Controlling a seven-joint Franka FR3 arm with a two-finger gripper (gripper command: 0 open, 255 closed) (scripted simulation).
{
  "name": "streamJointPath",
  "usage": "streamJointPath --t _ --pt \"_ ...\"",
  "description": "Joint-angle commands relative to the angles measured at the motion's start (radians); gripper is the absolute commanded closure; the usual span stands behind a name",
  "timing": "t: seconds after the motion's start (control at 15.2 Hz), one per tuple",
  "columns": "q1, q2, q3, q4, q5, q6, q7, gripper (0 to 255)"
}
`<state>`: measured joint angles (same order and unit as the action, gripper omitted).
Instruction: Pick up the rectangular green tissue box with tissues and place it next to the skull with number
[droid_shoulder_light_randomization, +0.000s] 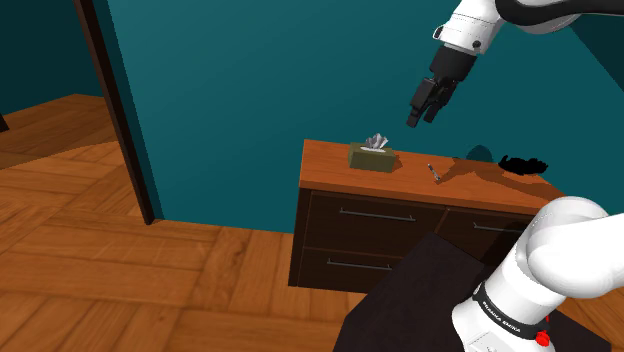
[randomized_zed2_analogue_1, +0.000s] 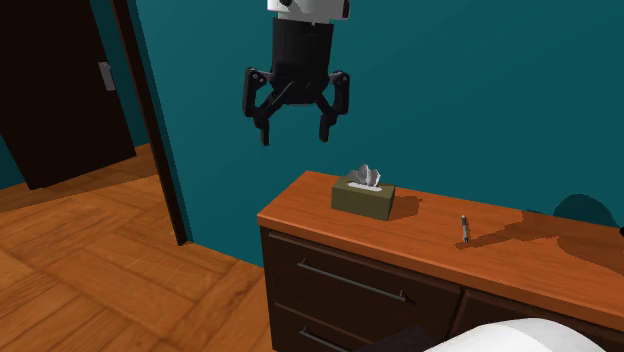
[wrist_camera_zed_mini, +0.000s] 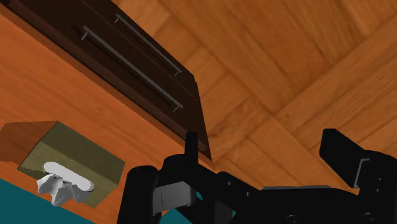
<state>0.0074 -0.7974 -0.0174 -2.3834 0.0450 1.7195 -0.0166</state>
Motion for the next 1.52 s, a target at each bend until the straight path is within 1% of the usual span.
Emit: streamJointPath --t 0.0,0.4,0.73,1.12,1.45 --pt "0.000 0.000 0.000 0.000 0.000 0.000 0.000 0" --pt "-0.024 0.146 -0.040 -0.011 -0.132 0.113 -0.133 0" --pt "-0.050 0.288 -0.068 0.009 -0.242 0.214 -0.224 0" --pt "-0.085 0.478 -0.097 0.071 -0.377 0.332 -0.308 0" --pt "-0.113 0.645 -0.116 0.155 -0.491 0.416 -0.358 0"
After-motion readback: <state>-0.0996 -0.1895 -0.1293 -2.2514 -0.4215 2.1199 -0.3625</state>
